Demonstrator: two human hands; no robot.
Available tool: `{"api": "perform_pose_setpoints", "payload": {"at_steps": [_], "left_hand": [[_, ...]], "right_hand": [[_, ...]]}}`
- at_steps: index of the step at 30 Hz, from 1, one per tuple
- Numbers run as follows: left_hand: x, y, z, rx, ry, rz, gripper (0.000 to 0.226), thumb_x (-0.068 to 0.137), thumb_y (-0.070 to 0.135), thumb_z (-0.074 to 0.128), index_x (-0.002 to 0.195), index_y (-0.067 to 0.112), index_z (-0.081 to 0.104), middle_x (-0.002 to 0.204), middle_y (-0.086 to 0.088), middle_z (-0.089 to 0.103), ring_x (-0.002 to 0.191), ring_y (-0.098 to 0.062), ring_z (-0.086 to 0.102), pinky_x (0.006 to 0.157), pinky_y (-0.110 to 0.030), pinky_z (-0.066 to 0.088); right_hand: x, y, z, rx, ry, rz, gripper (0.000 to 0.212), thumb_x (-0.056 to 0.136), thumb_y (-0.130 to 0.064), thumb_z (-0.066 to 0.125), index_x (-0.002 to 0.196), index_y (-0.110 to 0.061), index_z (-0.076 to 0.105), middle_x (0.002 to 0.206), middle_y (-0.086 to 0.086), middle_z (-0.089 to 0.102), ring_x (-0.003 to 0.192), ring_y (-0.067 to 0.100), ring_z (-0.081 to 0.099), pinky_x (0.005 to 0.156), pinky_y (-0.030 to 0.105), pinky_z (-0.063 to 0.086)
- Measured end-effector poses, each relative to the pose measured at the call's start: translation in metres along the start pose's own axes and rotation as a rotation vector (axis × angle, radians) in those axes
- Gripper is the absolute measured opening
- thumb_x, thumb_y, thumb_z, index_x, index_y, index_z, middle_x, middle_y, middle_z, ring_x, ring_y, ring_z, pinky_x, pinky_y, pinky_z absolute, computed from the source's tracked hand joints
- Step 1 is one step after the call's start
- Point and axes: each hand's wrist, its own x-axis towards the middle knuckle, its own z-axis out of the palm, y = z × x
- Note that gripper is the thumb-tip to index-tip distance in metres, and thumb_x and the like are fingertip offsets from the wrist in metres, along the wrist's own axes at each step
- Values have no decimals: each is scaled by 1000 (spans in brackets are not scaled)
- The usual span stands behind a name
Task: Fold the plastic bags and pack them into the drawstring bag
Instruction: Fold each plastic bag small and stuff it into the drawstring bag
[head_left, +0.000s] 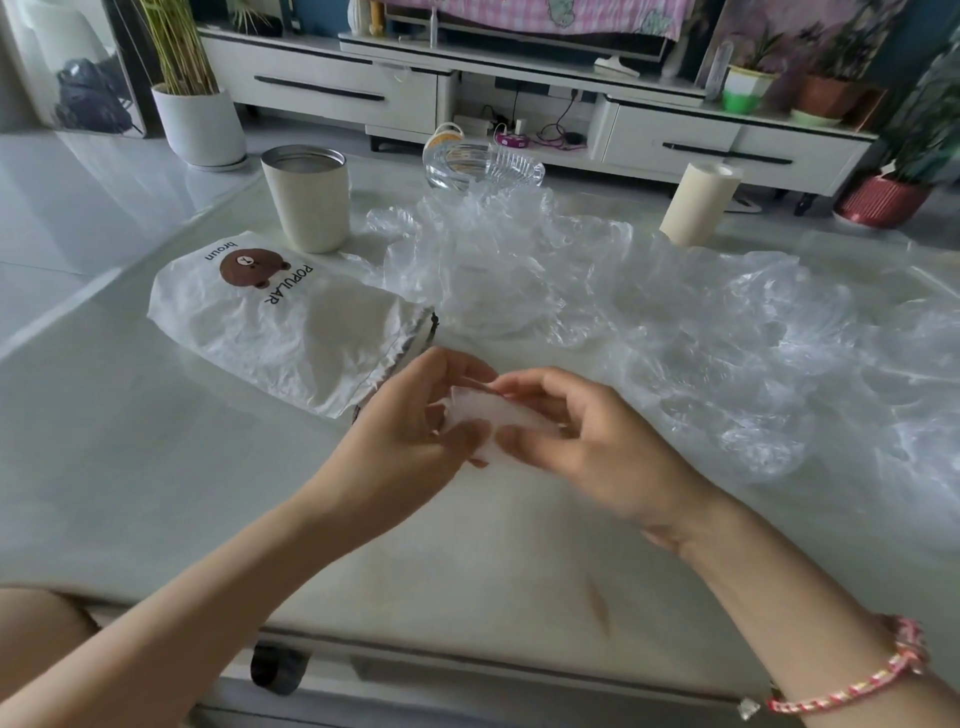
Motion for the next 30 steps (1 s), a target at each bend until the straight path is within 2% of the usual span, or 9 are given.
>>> {"api": "perform_pose_setpoints", "payload": {"at_steps": [3, 9, 14, 16, 18, 21, 25, 28, 30], "left_hand": [[1, -1, -2, 20, -4, 26, 21, 85, 1, 61, 98, 17, 58, 91, -10, 62, 54, -6, 59, 52, -11, 43], [4, -5, 3, -152, 68, -92, 14, 91, 10, 54, 88, 18, 65, 87, -4, 67, 67, -8, 57, 54, -19, 44], [10, -2, -2, -518, -11, -335, 9, 87, 12, 54, 87, 15, 62, 82, -2, 67, 71, -14, 62, 59, -26, 51], [12, -2, -4, -532, 13, -392, 10, 89, 9, 53, 87, 16, 60, 78, -2, 65, 63, -12, 59, 53, -22, 49], [12, -1, -4, -501, -8, -465, 13, 89, 5, 51, 85, 14, 60, 68, -2, 61, 54, -10, 54, 48, -19, 45], [10, -2, -4, -458, -30, -488, 18, 90, 0, 50, 83, 9, 64, 61, -3, 58, 46, -8, 48, 42, -15, 41], [14, -13, -13, 246, 344, -92, 9, 85, 9, 64, 85, 18, 65, 71, 10, 60, 60, -5, 54, 59, -12, 39], [18, -23, -24, 878, 488, 233, 27, 81, 25, 68, 105, 12, 65, 102, -1, 62, 95, -19, 46, 80, -21, 30], [21, -26, -26, 1000, 496, 287, 38, 76, 31, 63, 108, 9, 65, 112, -10, 61, 100, -21, 36, 84, -28, 25]], "right_hand": [[0, 2, 5, -75, 43, 14, 22, 81, -15, 71, 98, -23, 60, 76, -6, 67, 71, 6, 63, 69, 20, 49], [-6, -3, 1, -45, -40, 49, 24, 77, -19, 74, 87, 1, 66, 77, 5, 63, 70, 9, 55, 69, 21, 44], [-8, -3, 5, 126, -31, 28, 32, 70, -19, 78, 101, -13, 69, 111, -3, 67, 102, 15, 63, 98, 28, 46], [-6, -2, 8, 176, 16, -12, 20, 71, -18, 77, 89, -19, 71, 121, -10, 60, 113, 10, 56, 106, 33, 39], [-5, -1, 9, 222, 28, -50, 13, 75, -11, 73, 76, -23, 70, 128, -15, 55, 117, 0, 52, 104, 25, 38], [-2, -1, 9, 346, -7, -49, 7, 80, -3, 67, 82, -9, 68, 119, -5, 66, 105, 0, 61, 84, 11, 46], [2, 2, 9, 305, 105, -50, 9, 72, -13, 73, 79, -11, 69, 73, -7, 69, 70, 2, 62, 70, 12, 47], [4, 6, 13, 226, 163, -30, 16, 68, -26, 74, 76, -13, 69, 74, 3, 66, 68, 9, 57, 69, 21, 47], [5, 7, 14, 193, 168, -33, 10, 77, -22, 71, 78, -12, 69, 75, 5, 65, 69, 12, 56, 68, 24, 47]]}}
